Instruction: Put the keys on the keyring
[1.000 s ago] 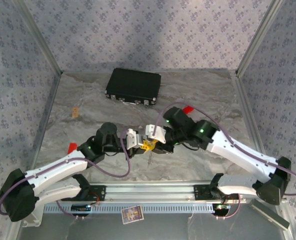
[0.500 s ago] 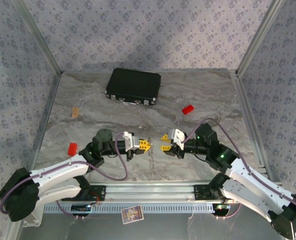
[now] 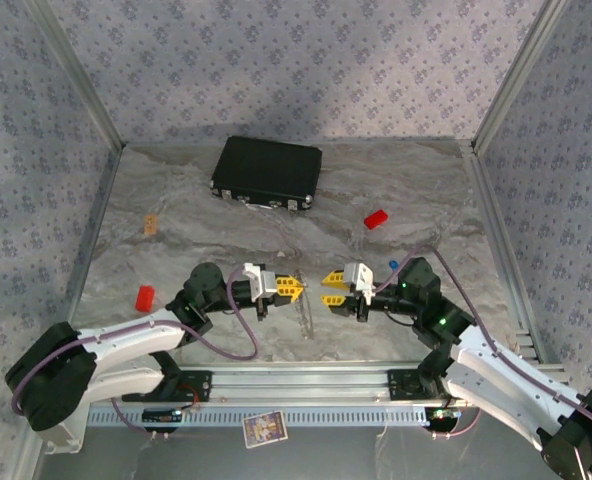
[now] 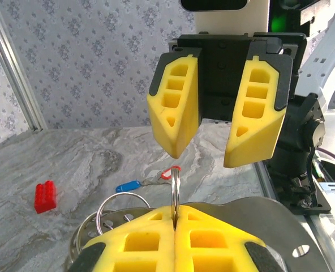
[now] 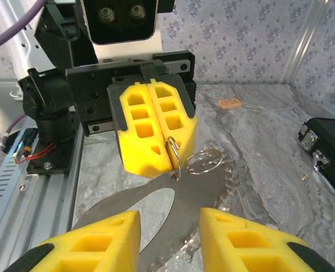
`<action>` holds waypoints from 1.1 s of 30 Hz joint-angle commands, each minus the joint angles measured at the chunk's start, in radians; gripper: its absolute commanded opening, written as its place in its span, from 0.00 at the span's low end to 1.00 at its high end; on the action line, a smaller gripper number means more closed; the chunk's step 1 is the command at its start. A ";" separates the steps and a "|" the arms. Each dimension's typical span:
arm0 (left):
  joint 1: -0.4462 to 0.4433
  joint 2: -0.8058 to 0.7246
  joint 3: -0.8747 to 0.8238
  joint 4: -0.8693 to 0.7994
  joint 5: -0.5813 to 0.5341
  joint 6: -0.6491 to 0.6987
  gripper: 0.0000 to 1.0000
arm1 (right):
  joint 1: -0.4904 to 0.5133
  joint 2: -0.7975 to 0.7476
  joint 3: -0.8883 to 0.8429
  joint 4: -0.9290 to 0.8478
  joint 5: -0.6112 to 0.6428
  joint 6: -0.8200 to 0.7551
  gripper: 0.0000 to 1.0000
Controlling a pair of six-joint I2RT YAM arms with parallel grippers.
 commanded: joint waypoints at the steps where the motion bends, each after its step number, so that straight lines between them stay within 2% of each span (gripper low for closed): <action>1: -0.006 -0.006 0.039 0.061 0.050 -0.017 0.00 | 0.008 0.006 0.031 0.035 -0.045 0.025 0.33; 18: -0.009 -0.009 0.051 0.053 0.104 -0.025 0.00 | 0.075 0.143 0.086 0.143 -0.038 0.009 0.24; 24: -0.011 -0.009 0.054 0.057 0.112 -0.031 0.00 | 0.097 0.170 0.096 0.139 -0.024 -0.002 0.17; 30: -0.011 -0.013 0.055 0.051 0.113 -0.031 0.00 | 0.104 0.186 0.116 0.099 -0.025 -0.025 0.00; 32: -0.011 -0.024 0.062 0.009 0.096 -0.024 0.00 | 0.109 0.181 0.139 0.043 -0.021 -0.054 0.00; 33: -0.011 -0.034 0.070 -0.027 0.078 -0.017 0.06 | 0.111 0.179 0.152 0.011 -0.016 -0.069 0.00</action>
